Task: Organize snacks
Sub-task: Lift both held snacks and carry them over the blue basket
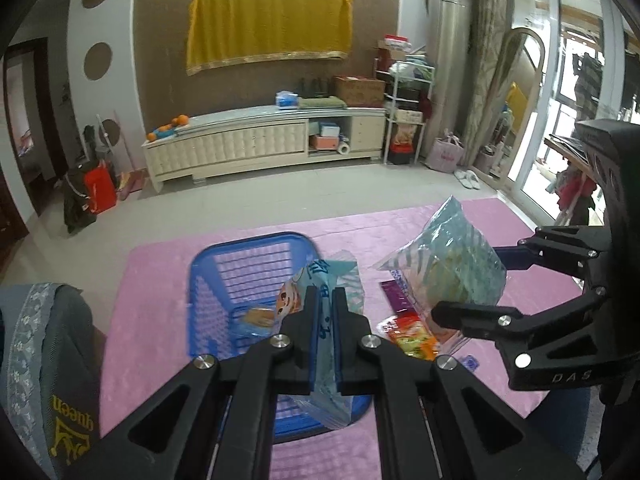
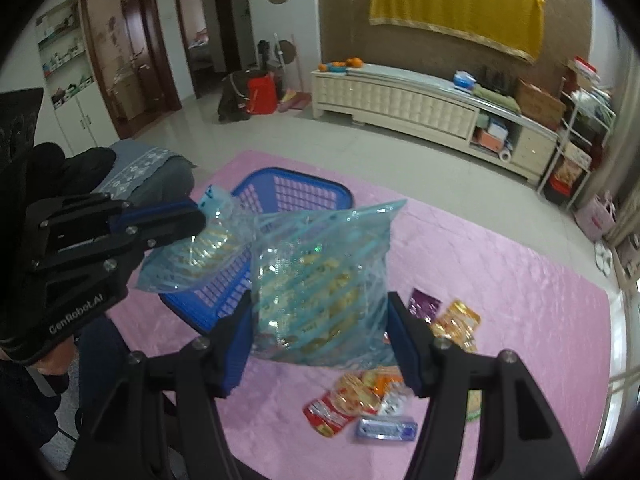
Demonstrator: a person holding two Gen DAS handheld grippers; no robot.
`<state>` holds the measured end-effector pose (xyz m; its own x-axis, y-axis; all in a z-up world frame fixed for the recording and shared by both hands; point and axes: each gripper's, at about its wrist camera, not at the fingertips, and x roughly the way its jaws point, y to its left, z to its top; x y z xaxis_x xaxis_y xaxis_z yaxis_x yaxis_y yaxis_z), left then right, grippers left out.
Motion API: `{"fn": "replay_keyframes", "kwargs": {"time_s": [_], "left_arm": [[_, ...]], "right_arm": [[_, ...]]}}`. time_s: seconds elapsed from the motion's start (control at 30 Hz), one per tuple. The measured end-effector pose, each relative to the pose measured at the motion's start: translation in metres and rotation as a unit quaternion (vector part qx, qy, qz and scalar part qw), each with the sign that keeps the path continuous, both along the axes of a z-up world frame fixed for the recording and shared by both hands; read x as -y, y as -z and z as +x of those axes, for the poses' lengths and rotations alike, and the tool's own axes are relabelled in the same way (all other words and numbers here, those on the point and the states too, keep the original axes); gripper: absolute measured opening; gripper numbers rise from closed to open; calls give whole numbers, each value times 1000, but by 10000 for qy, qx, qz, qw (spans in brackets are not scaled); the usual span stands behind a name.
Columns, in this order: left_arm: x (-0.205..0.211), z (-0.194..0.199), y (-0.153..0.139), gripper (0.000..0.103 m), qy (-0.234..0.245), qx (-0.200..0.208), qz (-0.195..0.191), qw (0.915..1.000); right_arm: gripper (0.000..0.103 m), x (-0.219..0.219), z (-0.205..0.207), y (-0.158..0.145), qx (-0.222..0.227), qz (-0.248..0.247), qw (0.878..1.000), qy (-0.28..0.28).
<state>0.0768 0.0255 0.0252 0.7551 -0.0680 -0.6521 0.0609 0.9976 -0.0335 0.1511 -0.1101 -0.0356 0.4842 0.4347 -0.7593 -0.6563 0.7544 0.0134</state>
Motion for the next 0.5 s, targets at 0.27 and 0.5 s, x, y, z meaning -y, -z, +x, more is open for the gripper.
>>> {"fn": "replay_keyframes", "kwargs": {"time_s": [0.27, 0.5], "left_arm": [[-47, 14, 16, 5, -316, -190, -158, 9992], [-70, 34, 39, 5, -368, -348, -343, 9981]], "right_arm": [[66, -51, 16, 11, -131, -216, 9992, -304], [66, -77, 43, 36, -380, -404, 9978, -354]]}}
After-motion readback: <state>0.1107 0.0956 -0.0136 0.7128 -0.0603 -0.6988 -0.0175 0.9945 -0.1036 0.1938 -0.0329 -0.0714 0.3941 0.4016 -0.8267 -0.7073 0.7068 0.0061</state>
